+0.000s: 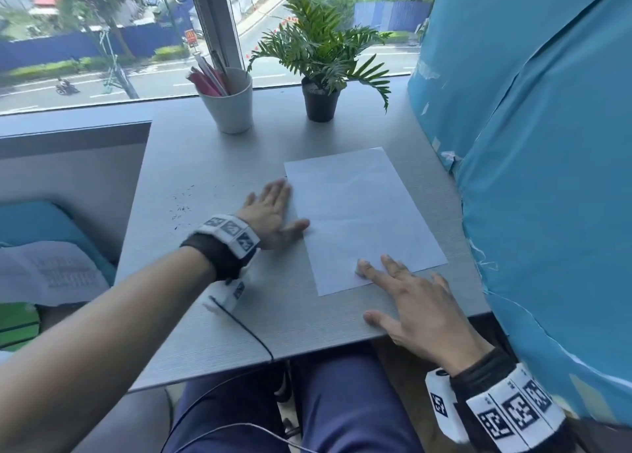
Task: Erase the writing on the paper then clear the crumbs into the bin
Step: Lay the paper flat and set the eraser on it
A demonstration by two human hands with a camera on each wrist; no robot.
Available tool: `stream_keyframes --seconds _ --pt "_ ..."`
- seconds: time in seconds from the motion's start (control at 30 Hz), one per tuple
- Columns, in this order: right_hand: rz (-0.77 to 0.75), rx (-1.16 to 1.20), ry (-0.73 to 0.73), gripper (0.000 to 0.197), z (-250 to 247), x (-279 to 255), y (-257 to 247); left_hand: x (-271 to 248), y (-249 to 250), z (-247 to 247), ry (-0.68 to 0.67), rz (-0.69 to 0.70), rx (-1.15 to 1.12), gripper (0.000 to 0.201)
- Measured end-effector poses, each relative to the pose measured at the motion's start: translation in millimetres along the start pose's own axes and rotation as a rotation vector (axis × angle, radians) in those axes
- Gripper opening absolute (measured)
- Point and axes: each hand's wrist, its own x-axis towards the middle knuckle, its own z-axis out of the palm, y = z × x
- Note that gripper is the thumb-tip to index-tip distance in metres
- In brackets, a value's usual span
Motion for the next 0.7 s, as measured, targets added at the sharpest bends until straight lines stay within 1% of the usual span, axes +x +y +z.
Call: stream_keyframes --seconds 0.07,0.1,0.13,0.17,0.2,0.23,0.27,0.3,0.33,0.37,0.4,0.47,0.53,0.63,0.7 --pt "0.003 0.0 -0.004 0.077 0.0 0.0 -0.9 -9.9 -20.1 1.3 -0.006 -0.175 0.043 0.104" --pt "0.008 0.005 -0.007 0.077 -0.2 0.0 -1.5 -12.1 -20.3 0.7 -0.007 -0.252 0.058 0.107" --pt "0.011 0.009 -0.01 0.077 -0.8 -0.1 -2.3 -12.5 -15.0 -0.4 0.009 -0.293 0.064 0.107" --pt "0.012 0.011 -0.013 0.077 -1.5 0.0 -3.5 -11.3 -4.9 -2.1 0.047 -0.277 0.063 0.104" --pt "0.014 0.012 -0.017 0.077 -2.2 -0.2 -4.4 -8.0 9.1 -4.4 0.093 -0.196 0.059 0.098" --pt "0.018 0.013 -0.021 0.078 -3.1 -0.7 -5.5 -2.5 26.6 -6.4 0.133 -0.066 0.061 0.091" --pt "0.026 0.013 -0.027 0.078 -4.0 -1.5 -6.4 3.7 47.1 -9.5 0.144 0.085 0.067 0.085" --pt "0.034 0.011 -0.033 0.078 -5.2 -2.3 -7.4 11.2 68.6 -11.8 0.123 0.228 0.075 0.08" --pt "0.042 0.01 -0.04 0.078 -6.8 -3.1 -8.6 18.1 90.3 -13.6 0.076 0.338 0.082 0.076" --pt "0.047 0.008 -0.043 0.078 -8.3 -3.8 -9.6 25.4 108.4 -14.2 0.016 0.403 0.084 0.073" --pt "0.049 0.005 -0.045 0.077 -9.9 -4.4 -10.4 32.4 121.8 -14.1 -0.037 0.423 0.078 0.071" --pt "0.05 0.01 -0.052 0.076 -11.9 -5.1 -10.8 44.8 130.3 -12.3 -0.086 0.38 0.06 0.071" --pt "0.048 0.031 -0.058 0.076 -12.5 -4.0 -9.1 50.9 116.2 -10.9 -0.053 0.315 0.028 0.073" --pt "0.039 0.048 -0.046 0.074 -11.1 -0.4 -3.9 50.4 66.4 -10.5 -0.009 0.194 -0.027 0.078" --pt "0.033 0.052 -0.039 0.073 -10.6 1.7 -1.7 40.9 24.7 -12.3 0.005 0.084 -0.062 0.082"
